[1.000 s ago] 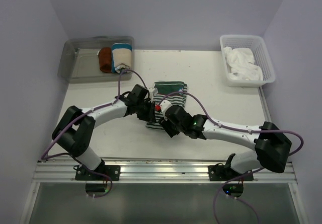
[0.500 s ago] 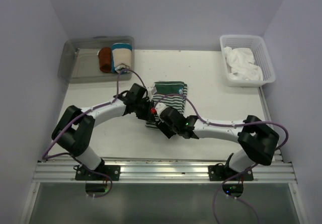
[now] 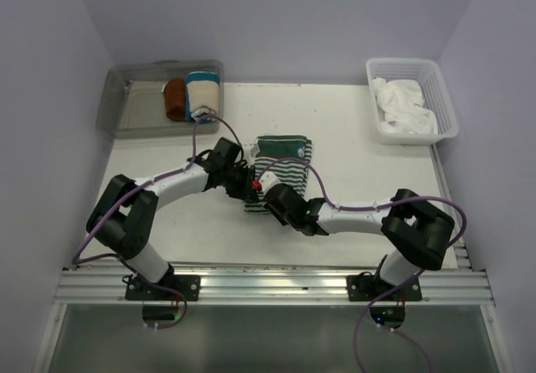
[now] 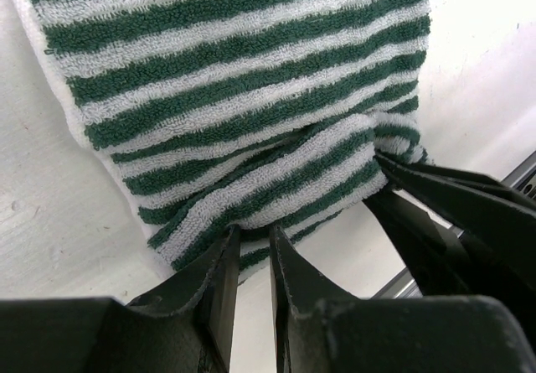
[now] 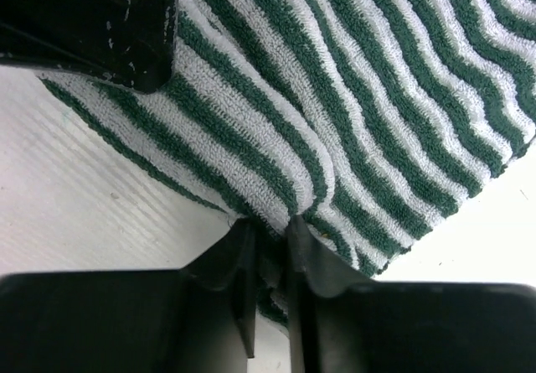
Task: Roll the towels
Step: Roll the towel
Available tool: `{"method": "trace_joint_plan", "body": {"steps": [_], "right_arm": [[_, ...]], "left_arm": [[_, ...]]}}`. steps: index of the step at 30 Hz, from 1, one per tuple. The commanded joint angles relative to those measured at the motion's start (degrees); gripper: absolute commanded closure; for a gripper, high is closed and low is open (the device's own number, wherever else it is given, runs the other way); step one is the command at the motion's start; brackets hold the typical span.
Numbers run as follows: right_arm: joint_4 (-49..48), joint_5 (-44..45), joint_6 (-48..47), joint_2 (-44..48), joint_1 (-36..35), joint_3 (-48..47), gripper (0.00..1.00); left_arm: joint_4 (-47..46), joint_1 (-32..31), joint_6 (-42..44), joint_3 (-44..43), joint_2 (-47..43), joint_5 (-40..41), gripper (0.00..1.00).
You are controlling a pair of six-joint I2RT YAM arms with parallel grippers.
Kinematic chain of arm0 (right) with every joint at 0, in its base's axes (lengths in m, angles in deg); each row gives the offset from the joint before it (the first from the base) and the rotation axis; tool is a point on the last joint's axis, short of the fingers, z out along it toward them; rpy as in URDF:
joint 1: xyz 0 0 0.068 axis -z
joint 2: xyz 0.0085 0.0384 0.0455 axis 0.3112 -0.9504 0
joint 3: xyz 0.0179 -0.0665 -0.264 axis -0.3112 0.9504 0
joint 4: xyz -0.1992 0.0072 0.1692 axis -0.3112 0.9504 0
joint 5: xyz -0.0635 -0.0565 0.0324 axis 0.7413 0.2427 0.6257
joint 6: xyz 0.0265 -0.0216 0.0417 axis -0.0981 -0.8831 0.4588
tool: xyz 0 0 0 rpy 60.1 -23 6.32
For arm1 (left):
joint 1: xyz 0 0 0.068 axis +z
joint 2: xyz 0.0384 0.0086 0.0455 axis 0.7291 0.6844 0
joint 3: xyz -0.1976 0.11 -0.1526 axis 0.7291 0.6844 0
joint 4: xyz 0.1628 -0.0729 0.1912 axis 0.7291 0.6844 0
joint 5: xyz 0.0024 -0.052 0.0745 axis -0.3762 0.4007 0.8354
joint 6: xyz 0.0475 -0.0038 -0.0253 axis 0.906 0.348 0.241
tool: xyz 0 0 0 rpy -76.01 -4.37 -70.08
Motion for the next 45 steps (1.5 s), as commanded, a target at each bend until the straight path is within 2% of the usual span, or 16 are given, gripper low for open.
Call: {"method": "trace_joint_plan", "body": {"steps": [1,4,13,19,20,22,28,31,32,38,45], "right_arm": [[0.3,-1.2,3.0,-0.6,0.0,2.4,0.93],[3.4,-3.3,3.3,0.6,0.1,1.0,1.00],[15.4,-14.3,8.9,4.8,0.3,-5.9,1.00],[19.5,-20.9,13.5,2.2,2.7,-10.1,1.00],[19.7,-24.4,14.9,1.5,3.1,-10.4,1.00],[19.5,-27.2,16.8,1.1,4.9,-10.6,1.00],[17.0,-36.6,24.2,-1.5,9.4,-9.8,1.00],[15.9,-38.8,25.6,-2.3,10.2,-9.1,1.00],[15.4,-39.6,26.3,-2.5,10.5,-8.8,1.00],[12.6,-44.9,28.0,-4.4,12.9,-8.0,1.00],[11.9,-48.3,28.3,-5.8,14.3,-7.9,1.00]], "left_arm": [[-0.6,1.0,1.5,-0.7,-1.1,-1.8,0.75],[1.5,2.0,2.0,-1.3,-3.2,-0.9,0.74],[8.3,5.4,1.1,-4.5,-14.4,3.8,0.64],[11.4,5.8,0.1,-4.7,-17.7,5.3,0.47],[12.4,5.8,-0.1,-4.6,-18.5,5.8,0.43],[13.0,5.8,-0.3,-3.5,-19.8,6.3,0.39],[12.9,5.8,-4.0,2.6,-25.4,5.8,0.17],[12.9,5.8,-6.2,5.4,-27.2,5.5,0.15],[12.5,5.8,-6.7,6.1,-27.7,5.3,0.12],[6.1,5.8,-11.6,12.4,-27.2,2.4,0.11],[1.6,5.8,-12.9,15.4,-23.7,2.9,0.15]]}}
